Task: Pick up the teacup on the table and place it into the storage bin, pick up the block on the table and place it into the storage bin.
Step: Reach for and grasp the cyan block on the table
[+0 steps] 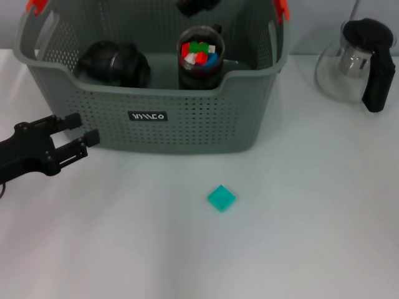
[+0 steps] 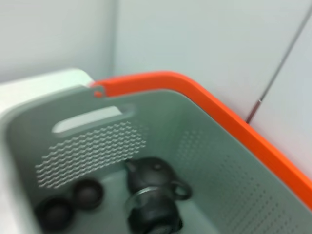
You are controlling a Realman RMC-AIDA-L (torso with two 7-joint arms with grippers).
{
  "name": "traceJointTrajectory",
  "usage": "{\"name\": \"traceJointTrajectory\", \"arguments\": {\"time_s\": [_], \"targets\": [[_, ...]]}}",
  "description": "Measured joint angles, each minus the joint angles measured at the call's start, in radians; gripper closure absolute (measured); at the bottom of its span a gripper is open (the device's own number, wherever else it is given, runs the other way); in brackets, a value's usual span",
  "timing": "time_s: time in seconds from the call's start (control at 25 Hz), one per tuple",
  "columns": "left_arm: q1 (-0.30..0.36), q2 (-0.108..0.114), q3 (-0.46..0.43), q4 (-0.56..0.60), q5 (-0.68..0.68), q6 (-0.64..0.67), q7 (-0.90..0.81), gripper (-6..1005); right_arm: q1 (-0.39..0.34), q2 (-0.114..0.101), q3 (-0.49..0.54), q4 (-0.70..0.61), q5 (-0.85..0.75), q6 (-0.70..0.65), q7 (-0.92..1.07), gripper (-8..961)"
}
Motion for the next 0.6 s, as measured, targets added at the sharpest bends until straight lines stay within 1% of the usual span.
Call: {"name": "traceJointTrajectory", "arguments": {"time_s": [0.04,0.08,0.12,0.16,0.2,0.28,0.36,0.4,0.48,0.6], "targets": [[0.000,0.000,-0.002,0.000,0.000,0.001,0.000,435,-0.051,-0.001,-0.001,-0.080,0.035,-0.049,-0.023,423],[0.000,0.000,-0.003,0.001,0.000,0.002,0.000,435,-0.098,-0.001,-0.001,-0.153,0.073,-0.097,-0.048,348],[0.000,0.000,-0.005,0.001,0.000,0.003,0.000,435,-0.167,-0.001,0.002,-0.253,0.127,-0.161,-0.080,272],[0.000,0.000,-0.005,0.001,0.000,0.004,0.000,435,-0.205,-0.001,0.003,-0.309,0.168,-0.202,-0.103,197],[0.000,0.000,-0.005,0.001,0.000,0.003,0.000,435,-0.263,-0.002,0.005,-0.374,0.222,-0.255,-0.138,166],[0.000,0.000,-0.005,0.001,0.000,0.001,0.000,434,-0.357,-0.003,0.009,-0.458,0.326,-0.339,-0.207,103],[0.000,0.000,-0.005,0.000,0.000,0.000,-0.001,434,-0.446,-0.004,0.019,-0.508,0.418,-0.411,-0.271,40],[-0.001,0.001,-0.005,0.000,0.000,0.000,-0.001,434,-0.468,-0.005,0.025,-0.516,0.436,-0.435,-0.284,9],[-0.001,0.001,-0.005,0.001,0.000,0.001,-0.001,434,-0.507,-0.005,0.048,-0.523,0.451,-0.503,-0.294,10],[0.000,0.001,-0.005,0.002,0.000,0.003,-0.001,434,-0.513,-0.005,0.076,-0.522,0.407,-0.598,-0.274,11]]}}
